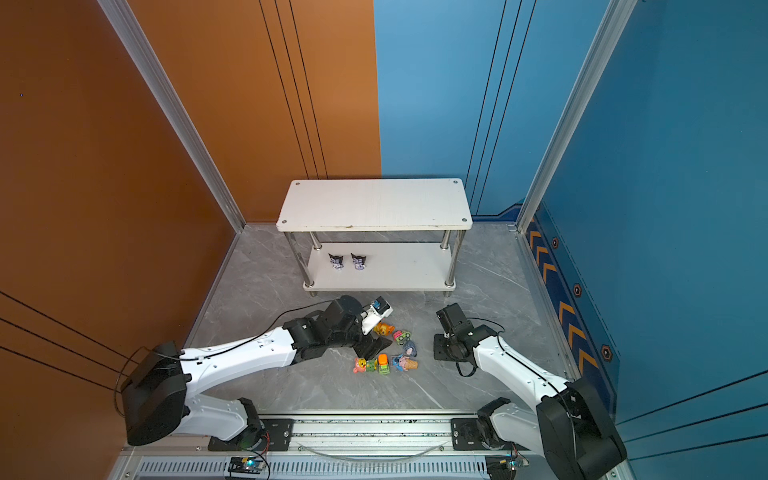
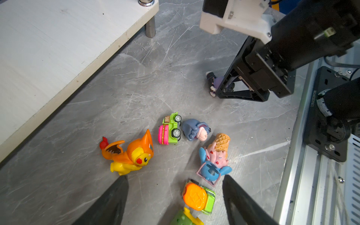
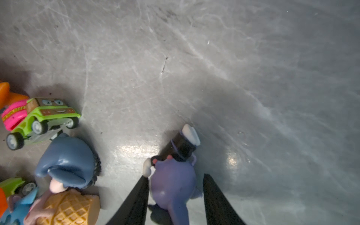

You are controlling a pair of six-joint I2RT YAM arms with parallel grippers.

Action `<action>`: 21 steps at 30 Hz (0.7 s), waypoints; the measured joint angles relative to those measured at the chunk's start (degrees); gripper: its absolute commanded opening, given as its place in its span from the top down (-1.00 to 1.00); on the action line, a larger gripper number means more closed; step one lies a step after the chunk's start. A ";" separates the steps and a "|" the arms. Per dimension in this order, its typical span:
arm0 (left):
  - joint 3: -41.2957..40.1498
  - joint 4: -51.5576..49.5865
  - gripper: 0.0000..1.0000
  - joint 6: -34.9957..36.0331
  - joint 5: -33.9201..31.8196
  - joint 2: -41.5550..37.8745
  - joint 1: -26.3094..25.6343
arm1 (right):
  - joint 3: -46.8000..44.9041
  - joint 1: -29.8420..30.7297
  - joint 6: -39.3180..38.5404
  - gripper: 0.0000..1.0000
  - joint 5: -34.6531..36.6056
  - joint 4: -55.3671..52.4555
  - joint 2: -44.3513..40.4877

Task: Organize plastic toys on shelves
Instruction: Rotate the plastic toy at the center of the table.

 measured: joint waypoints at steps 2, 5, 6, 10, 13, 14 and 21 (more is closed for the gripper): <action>0.00 0.00 -0.54 0.00 0.00 0.00 0.15 | 0.00 0.00 -0.39 0.34 -0.15 0.42 0.42; 0.00 0.00 -0.53 0.00 0.00 0.00 0.42 | 0.00 0.00 -0.83 0.46 -0.17 1.05 0.59; 0.00 -0.02 -0.52 0.00 0.00 0.00 0.46 | 0.02 0.00 -0.87 0.50 -0.20 1.33 0.74; 0.00 -0.04 -0.52 0.02 0.00 0.00 0.50 | 1.92 0.42 -1.01 0.57 0.13 0.35 2.64; 0.00 -0.09 -0.52 0.04 0.00 0.00 0.50 | 6.21 2.27 -1.66 0.57 2.12 -4.50 4.76; 0.00 -0.09 -0.51 0.20 0.00 0.00 0.52 | 8.79 2.95 -2.32 0.57 2.73 -6.78 5.64; -2.12 0.02 -0.51 0.42 0.04 -1.46 0.83 | 27.71 4.37 -6.23 0.60 4.66 -22.25 12.66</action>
